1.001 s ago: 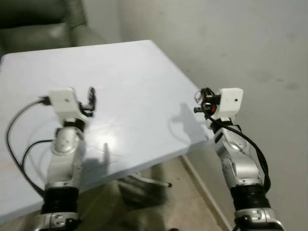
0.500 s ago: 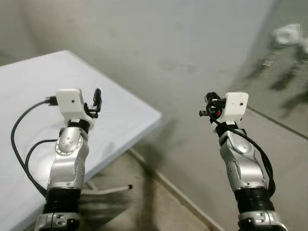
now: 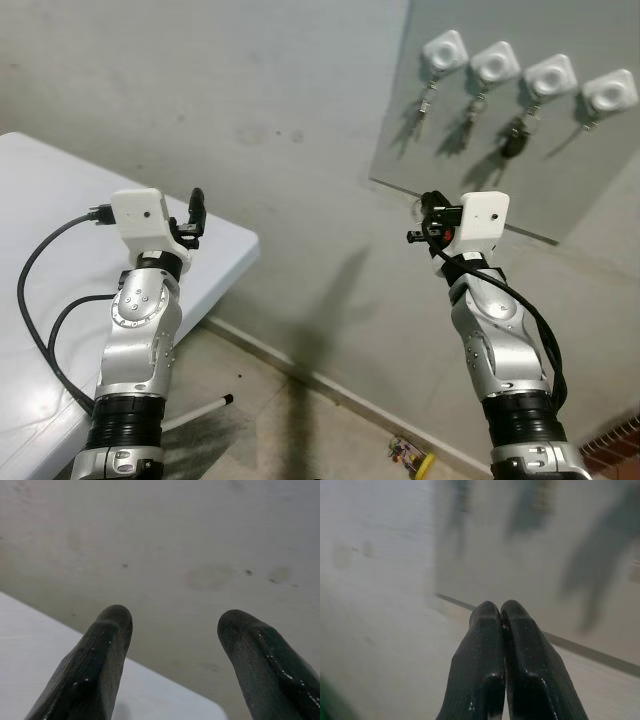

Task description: Hang keys on a hook

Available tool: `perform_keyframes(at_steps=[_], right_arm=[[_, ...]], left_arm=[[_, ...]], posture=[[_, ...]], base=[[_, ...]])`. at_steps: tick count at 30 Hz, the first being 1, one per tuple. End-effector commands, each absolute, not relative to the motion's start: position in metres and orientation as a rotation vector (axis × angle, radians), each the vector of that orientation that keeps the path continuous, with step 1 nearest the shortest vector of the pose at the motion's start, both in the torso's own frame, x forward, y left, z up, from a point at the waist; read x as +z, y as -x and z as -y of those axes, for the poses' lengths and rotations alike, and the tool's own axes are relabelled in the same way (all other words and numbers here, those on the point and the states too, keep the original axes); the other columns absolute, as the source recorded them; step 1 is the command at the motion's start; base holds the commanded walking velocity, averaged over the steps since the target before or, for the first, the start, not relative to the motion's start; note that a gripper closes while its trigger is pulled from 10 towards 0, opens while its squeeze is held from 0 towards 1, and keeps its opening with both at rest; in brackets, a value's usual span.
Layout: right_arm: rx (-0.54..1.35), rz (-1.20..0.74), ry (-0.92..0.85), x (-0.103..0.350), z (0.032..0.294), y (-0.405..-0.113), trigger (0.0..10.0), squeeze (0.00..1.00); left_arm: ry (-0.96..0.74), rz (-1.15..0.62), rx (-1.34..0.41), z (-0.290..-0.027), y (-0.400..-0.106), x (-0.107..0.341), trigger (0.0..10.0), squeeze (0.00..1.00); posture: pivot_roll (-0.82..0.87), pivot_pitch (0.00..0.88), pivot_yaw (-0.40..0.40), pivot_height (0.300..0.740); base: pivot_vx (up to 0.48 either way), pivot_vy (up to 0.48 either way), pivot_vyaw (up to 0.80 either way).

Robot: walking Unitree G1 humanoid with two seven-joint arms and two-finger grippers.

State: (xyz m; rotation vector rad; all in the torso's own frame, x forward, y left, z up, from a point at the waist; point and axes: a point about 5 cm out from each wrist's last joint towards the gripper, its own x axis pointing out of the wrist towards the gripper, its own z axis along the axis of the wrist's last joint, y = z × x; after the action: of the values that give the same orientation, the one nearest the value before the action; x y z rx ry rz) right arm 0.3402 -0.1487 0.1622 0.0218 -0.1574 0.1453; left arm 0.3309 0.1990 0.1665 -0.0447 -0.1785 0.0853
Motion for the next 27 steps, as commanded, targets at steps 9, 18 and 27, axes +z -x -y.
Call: perform_keyframes(at_steps=[9, 18, 27], right_arm=[[0.143, 0.166, -0.015, 0.166, 0.153, -0.338, 10.0, 0.00], [0.146, 0.140, -0.013, 0.159, 0.154, -0.333, 10.0, 0.00], [0.139, 0.138, -0.020, 0.159, 0.154, -0.332, 10.0, 0.00]], left_arm=[[0.029, 0.191, 0.055, -0.197, -0.320, 0.167, 10.0, 0.00], [0.020, 0.197, 0.048, -0.198, -0.309, 0.166, 10.0, 0.00], [0.036, 0.181, 0.058, -0.198, -0.308, 0.165, 10.0, 0.00]], posture=[[-0.14, 0.000, -0.031, 0.740], [-0.13, 0.026, -0.030, 0.740], [-0.13, 0.037, -0.028, 0.740]], base=[[0.000, 0.000, -0.77], [0.000, 0.000, -0.77], [0.000, 0.000, -0.77]])
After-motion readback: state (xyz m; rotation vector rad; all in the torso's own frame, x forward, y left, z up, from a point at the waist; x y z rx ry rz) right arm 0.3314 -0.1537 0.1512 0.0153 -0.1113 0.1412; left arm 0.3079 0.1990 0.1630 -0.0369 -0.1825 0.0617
